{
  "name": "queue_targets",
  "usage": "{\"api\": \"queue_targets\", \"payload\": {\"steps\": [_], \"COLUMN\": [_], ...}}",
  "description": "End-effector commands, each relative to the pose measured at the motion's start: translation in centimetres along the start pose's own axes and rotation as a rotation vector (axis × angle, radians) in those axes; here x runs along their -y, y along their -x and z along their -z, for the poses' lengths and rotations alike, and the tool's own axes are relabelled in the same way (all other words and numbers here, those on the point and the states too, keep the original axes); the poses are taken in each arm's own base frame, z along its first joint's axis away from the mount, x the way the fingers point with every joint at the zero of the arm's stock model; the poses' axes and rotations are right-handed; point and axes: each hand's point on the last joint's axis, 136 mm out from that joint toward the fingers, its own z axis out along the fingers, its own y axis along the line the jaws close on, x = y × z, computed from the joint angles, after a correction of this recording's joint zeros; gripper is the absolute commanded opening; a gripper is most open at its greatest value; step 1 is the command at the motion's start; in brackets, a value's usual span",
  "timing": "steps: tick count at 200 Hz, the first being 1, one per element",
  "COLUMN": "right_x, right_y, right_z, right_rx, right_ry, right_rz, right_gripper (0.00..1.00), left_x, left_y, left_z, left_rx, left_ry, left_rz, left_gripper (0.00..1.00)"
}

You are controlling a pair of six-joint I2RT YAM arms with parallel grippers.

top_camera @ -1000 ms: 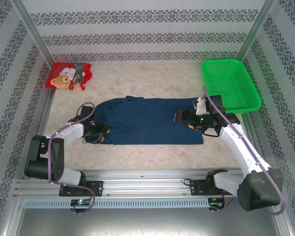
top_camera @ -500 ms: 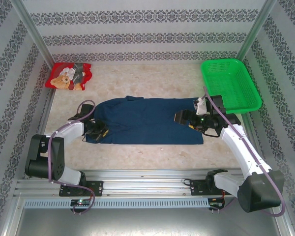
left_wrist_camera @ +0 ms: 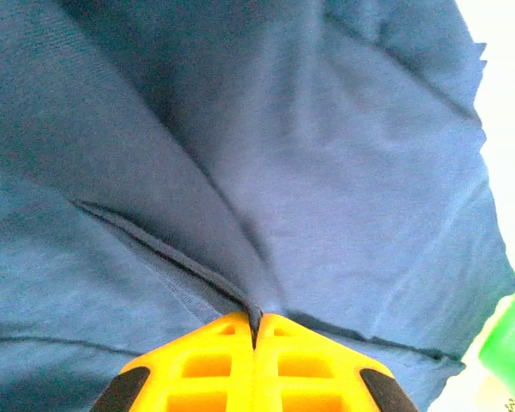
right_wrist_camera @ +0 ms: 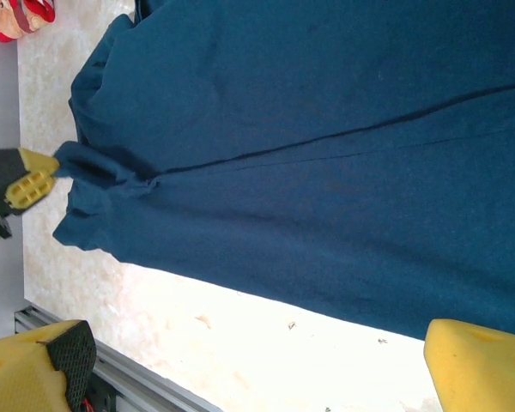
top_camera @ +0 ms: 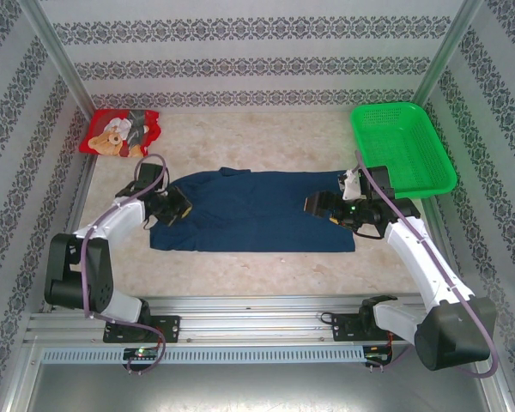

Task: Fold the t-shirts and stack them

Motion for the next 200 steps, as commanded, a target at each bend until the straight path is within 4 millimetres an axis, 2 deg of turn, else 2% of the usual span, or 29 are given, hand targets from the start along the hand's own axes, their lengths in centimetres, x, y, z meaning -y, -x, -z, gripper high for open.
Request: {"api": "queue_targets", "payload": {"steps": [1,20,84,116,200], "right_x": [-0.4,-0.4,-0.1,0.0,0.3], "right_y": [0.4,0.5,0.2,0.1,-0.2], "right_z": [-0.2,-0.3,-0.3,-0.4,-0.7], "right_rx": [0.008,0.008,0.006,0.004,-0.007], "right_ry": [0.007,0.009,0.000,-0.001,-0.004], "right_rz": [0.010,0.005,-0.003,-0.006,-0.015], "right_gripper": [0.98,0.98,0.98,0.98,0.98], "left_x": [1.1,2.1,3.2,4.7,5.6], "left_y": [-0.4,-0.1,-0.3,-0.4,-0.2], "left_z": [-0.5,-1.2,-3.9,-4.7,-6.9], "left_rx": [-0.063,-0.099,-0.172,-0.196,-0.208], "left_ry": [0.018,0.022,0.066,0.076,0.107], "left_rz": [-0.106,-0.160,-0.277,-0.359,-0.443], "left_gripper": [0.00,0.00,0.00,0.00,0.01]}}
